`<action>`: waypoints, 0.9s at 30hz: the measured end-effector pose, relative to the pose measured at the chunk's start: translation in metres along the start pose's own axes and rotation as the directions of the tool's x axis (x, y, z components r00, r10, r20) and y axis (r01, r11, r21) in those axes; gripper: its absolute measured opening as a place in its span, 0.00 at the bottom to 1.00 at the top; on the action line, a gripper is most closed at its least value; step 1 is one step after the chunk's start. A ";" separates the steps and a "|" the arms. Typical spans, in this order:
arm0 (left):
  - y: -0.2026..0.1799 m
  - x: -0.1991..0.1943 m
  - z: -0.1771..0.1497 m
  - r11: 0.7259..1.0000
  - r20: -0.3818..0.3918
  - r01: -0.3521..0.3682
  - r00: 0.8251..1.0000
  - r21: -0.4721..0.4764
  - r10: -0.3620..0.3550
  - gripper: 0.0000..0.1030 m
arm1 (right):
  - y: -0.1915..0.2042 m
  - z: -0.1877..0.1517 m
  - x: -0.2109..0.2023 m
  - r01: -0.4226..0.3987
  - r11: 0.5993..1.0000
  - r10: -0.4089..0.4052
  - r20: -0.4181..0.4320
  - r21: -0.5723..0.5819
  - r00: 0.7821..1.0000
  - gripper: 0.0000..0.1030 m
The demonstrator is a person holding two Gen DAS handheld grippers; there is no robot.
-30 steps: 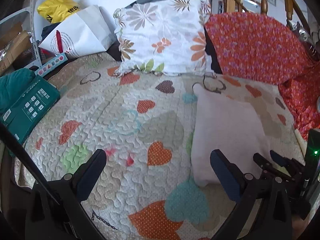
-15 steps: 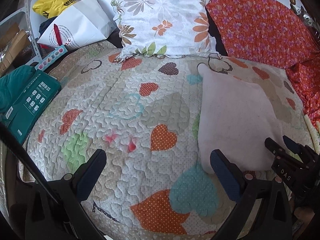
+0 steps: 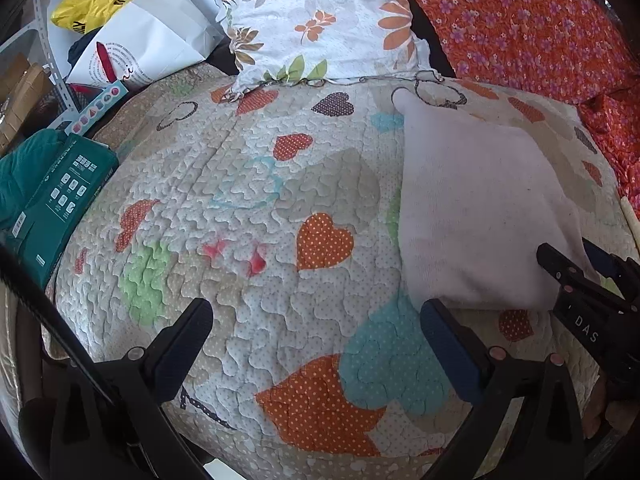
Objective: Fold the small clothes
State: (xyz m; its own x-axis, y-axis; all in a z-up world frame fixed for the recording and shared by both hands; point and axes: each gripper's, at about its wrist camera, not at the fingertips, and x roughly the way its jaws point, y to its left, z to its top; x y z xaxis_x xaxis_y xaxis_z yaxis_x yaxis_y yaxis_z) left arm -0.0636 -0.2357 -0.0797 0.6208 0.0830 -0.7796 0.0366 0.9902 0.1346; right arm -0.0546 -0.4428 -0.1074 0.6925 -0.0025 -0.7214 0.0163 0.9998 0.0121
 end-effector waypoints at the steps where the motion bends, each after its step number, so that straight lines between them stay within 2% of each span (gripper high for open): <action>1: 0.000 0.001 0.000 1.000 -0.003 0.002 1.000 -0.001 -0.002 1.00 | 0.000 0.000 0.000 0.001 1.000 -0.001 0.001 -0.001 1.000 0.60; 27: 0.000 0.014 -0.004 1.000 -0.067 0.020 0.998 -0.020 -0.021 1.00 | 0.001 0.001 -0.004 0.005 1.000 -0.005 0.010 -0.006 1.000 0.62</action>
State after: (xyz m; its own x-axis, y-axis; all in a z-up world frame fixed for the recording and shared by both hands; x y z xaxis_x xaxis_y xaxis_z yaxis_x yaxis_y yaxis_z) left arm -0.0584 -0.2346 -0.0932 0.5663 0.0695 -0.8213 0.0335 0.9937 0.1072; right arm -0.0566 -0.4417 -0.1034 0.6998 -0.0073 -0.7143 0.0149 0.9999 0.0043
